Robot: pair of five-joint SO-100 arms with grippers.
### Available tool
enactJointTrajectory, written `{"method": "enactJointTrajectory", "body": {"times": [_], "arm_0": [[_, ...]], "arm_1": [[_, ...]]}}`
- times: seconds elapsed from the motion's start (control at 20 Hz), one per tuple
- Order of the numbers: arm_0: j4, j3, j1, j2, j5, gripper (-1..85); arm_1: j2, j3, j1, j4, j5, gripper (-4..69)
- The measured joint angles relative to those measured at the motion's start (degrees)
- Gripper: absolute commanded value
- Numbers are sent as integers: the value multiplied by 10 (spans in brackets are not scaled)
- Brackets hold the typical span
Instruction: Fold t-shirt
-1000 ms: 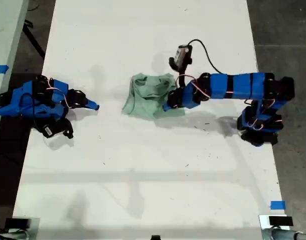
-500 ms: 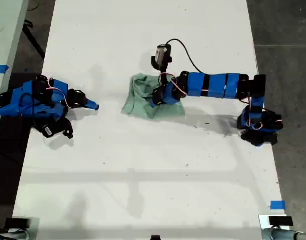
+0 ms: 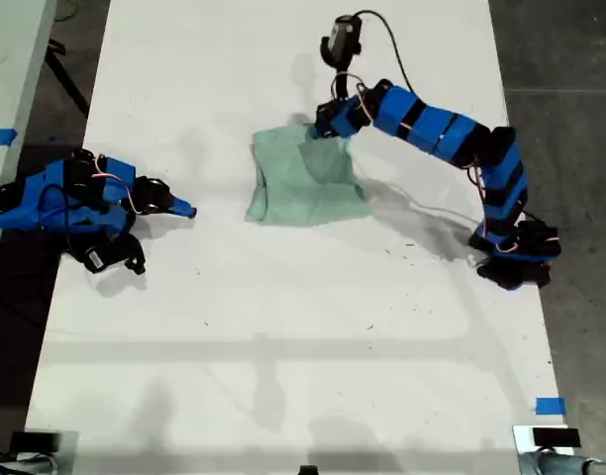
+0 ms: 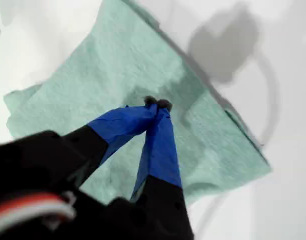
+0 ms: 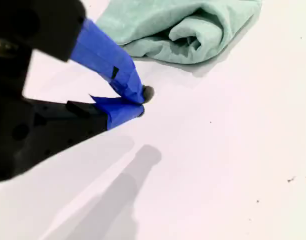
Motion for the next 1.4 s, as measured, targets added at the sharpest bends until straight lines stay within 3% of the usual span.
{"method": "enactJointTrajectory", "body": {"times": [0.05, 0.25, 0.4, 0.6, 0.9, 1.1, 1.2, 1.4], "arm_0": [[0, 0, 0, 0, 0, 69], [0, 0, 0, 0, -1, 67], [19, 0, 0, 1, -2, 64], [33, 0, 12, 1, -2, 64], [33, 0, 16, 1, -2, 64], [33, 0, 16, 1, -2, 64], [33, 0, 16, 1, -2, 64], [33, 0, 16, 1, -2, 64]], "arm_1": [[4, -14, 14, 14, -4, -11], [80, 23, 18, 78, 6, -11], [244, 189, 8, 120, 66, -11], [593, 553, -47, 133, 231, -11], [1063, 1091, -242, 122, 594, -11], [1331, 1222, -283, 155, 690, -1], [1362, 1228, -282, 155, 642, -1], [1367, 1230, -283, 156, 262, -3]]}}
